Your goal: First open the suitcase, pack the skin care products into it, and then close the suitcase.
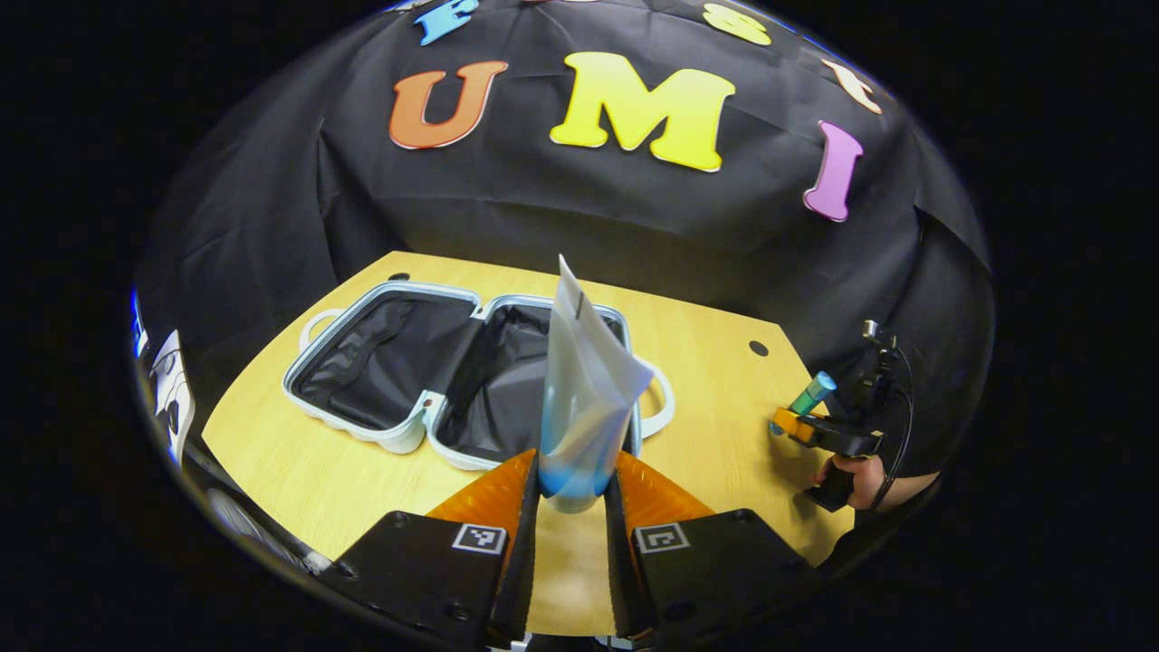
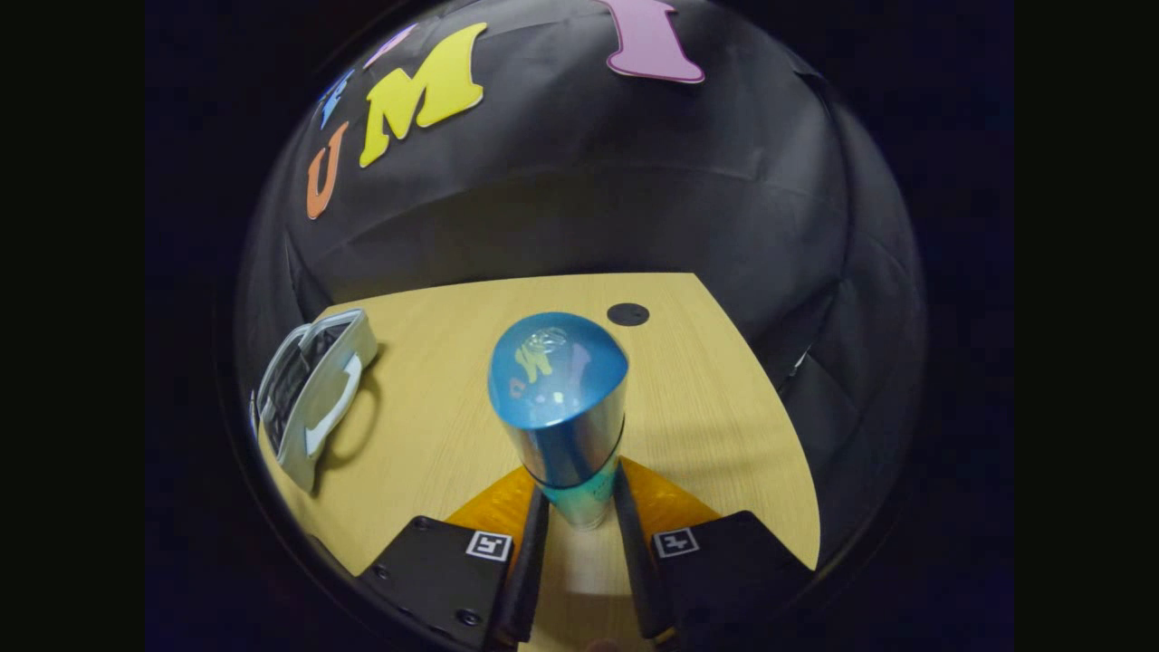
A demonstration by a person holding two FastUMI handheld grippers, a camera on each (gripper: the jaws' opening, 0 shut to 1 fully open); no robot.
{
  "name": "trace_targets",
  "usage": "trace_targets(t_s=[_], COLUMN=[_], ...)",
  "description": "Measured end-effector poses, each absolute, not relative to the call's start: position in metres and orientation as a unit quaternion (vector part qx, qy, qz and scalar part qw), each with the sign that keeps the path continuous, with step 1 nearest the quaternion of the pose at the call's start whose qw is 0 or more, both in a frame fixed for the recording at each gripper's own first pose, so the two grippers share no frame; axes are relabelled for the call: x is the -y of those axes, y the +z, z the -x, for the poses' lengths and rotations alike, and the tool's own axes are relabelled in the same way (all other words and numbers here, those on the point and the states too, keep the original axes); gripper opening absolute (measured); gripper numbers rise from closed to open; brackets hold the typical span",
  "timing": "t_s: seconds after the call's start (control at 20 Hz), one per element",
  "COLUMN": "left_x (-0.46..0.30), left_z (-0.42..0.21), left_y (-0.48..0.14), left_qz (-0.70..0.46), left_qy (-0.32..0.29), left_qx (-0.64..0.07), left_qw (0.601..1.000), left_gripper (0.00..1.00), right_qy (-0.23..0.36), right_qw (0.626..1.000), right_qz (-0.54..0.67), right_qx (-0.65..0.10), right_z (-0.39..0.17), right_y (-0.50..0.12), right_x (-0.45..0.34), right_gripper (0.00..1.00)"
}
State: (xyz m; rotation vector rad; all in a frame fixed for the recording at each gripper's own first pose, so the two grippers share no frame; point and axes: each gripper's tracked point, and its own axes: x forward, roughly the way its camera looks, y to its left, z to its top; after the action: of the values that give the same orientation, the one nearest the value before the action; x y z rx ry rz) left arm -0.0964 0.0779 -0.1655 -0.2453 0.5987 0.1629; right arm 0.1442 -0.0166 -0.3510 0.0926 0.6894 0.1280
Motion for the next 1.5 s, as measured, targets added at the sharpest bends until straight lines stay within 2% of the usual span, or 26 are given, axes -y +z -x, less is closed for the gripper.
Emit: trace_targets(t_s=[0.25,0.3,0.35,0.4,0.45,0.65,0.85,1.1,1.2,1.25,1.35,1.4,1.45,1.5], left_x=[-0.106,-0.111,-0.115,-0.117,-0.12,-0.124,-0.147,-0.169,-0.166,-0.168,-0.166,-0.166,-0.165,-0.164], left_z=[0.079,0.068,0.062,0.053,0.045,0.021,-0.001,-0.01,-0.008,-0.006,-0.007,-0.008,-0.008,-0.008], left_y=[-0.188,-0.191,-0.193,-0.196,-0.203,-0.239,-0.28,-0.316,-0.32,-0.322,-0.324,-0.327,-0.329,-0.33], left_qz=[0.167,0.175,0.179,0.178,0.178,0.197,0.185,0.113,0.109,0.102,0.09,0.089,0.089,0.09], left_qy=[0.066,0.055,0.044,0.03,0.016,-0.045,-0.048,-0.067,-0.071,-0.069,-0.064,-0.062,-0.058,-0.056], left_qx=[-0.337,-0.346,-0.356,-0.368,-0.387,-0.495,-0.576,-0.671,-0.7,-0.713,-0.723,-0.726,-0.729,-0.731], left_qw=[0.924,0.92,0.916,0.912,0.904,0.845,0.794,0.73,0.702,0.691,0.681,0.679,0.676,0.674], left_gripper=[0.37,0.37,0.37,0.34,0.37,0.37,0.37,0.37,0.37,0.37,0.37,0.31,0.45,0.31], right_qy=[0.082,0.095,0.109,0.125,0.143,0.192,0.189,0.168,0.164,0.16,0.155,0.15,0.145,0.142], right_qw=[0.931,0.93,0.927,0.924,0.918,0.897,0.892,0.886,0.887,0.885,0.879,0.879,0.88,0.881], right_qz=[-0.051,-0.058,-0.066,-0.078,-0.092,-0.146,-0.186,-0.242,-0.245,-0.256,-0.278,-0.28,-0.279,-0.28], right_qx=[-0.352,-0.35,-0.351,-0.353,-0.357,-0.37,-0.365,-0.358,-0.355,-0.354,-0.354,-0.355,-0.355,-0.355], right_z=[-0.129,-0.12,-0.111,-0.102,-0.089,-0.045,-0.019,-0.004,0.0,0.002,0.004,0.005,0.006,0.007], right_y=[-0.33,-0.314,-0.302,-0.291,-0.278,-0.231,-0.194,-0.167,-0.163,-0.16,-0.157,-0.159,-0.161,-0.161], right_x=[0.013,0.009,0.003,-0.002,-0.008,-0.026,-0.028,-0.024,-0.022,-0.022,-0.022,-0.02,-0.017,-0.015], right_gripper=[0.31,0.33,0.31,0.31,0.31,0.31,0.3,0.31,0.28,0.3,0.29,0.3,0.3,0.28])
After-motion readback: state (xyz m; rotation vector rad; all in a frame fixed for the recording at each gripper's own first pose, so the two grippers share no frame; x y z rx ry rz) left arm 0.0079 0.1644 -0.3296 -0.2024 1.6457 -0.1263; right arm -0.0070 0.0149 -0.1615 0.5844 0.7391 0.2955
